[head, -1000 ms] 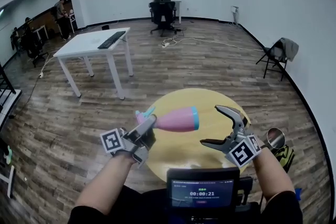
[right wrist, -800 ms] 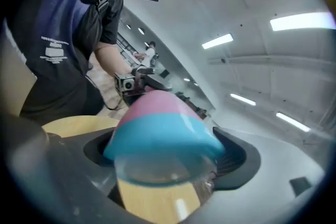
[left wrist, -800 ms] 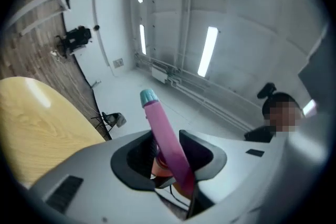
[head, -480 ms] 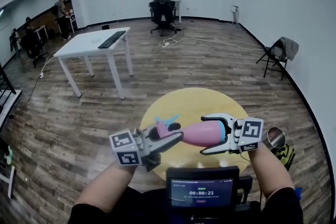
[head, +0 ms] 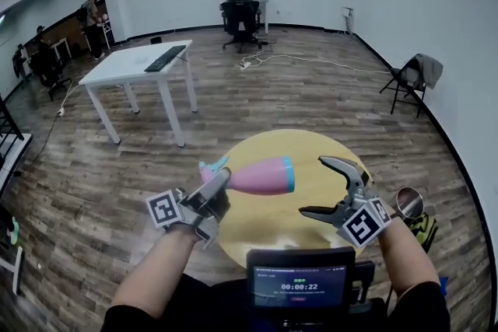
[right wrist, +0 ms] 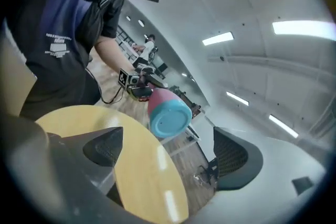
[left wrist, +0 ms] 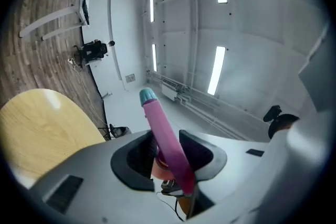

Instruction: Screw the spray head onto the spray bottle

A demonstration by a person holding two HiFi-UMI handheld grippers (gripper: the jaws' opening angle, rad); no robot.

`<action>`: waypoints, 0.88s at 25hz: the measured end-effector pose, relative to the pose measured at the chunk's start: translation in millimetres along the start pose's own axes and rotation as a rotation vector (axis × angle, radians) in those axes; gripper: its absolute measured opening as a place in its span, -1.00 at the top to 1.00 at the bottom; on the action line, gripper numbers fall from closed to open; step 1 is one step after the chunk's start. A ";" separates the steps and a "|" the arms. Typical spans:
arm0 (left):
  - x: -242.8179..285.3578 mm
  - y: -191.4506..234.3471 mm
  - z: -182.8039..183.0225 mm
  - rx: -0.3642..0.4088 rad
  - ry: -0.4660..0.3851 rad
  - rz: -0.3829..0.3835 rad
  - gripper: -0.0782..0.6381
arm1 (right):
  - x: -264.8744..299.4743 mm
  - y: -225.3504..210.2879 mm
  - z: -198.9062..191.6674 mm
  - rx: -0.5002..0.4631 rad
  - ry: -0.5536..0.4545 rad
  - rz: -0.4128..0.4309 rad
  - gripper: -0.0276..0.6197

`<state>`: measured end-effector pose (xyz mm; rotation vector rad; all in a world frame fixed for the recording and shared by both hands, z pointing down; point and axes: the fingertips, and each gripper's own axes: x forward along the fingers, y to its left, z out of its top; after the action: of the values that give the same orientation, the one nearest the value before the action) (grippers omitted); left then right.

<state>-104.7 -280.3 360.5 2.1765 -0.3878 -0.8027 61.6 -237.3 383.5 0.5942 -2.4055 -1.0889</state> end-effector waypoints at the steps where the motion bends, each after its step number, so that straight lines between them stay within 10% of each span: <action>1: 5.1 -2.9 -5.4 0.003 0.022 -0.018 0.34 | 6.7 1.2 0.0 -0.045 0.010 -0.008 -0.75; 5: 38.1 -35.3 -48.3 0.068 0.162 -0.103 0.34 | 25.7 9.6 13.6 -0.079 -0.016 0.023 -0.61; 11: 41.5 -74.6 -82.9 0.537 0.357 -0.174 0.30 | 2.3 14.3 32.9 0.782 -0.227 0.486 -0.56; 13: 43.9 -72.9 -78.5 0.528 0.351 -0.162 0.31 | 7.3 18.7 30.5 0.893 -0.225 0.530 -0.57; 18: 24.5 -33.8 -24.6 0.079 0.099 -0.077 0.34 | 8.3 -11.5 22.7 0.558 -0.157 0.162 -0.76; 22: 2.9 -8.8 -3.7 -0.037 -0.006 -0.006 0.34 | -10.5 -18.1 -0.4 0.224 -0.007 -0.001 -0.79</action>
<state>-99.9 -273.8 354.5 2.1419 -0.3662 -0.8141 74.0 -242.7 367.6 0.6649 -2.5526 -0.8281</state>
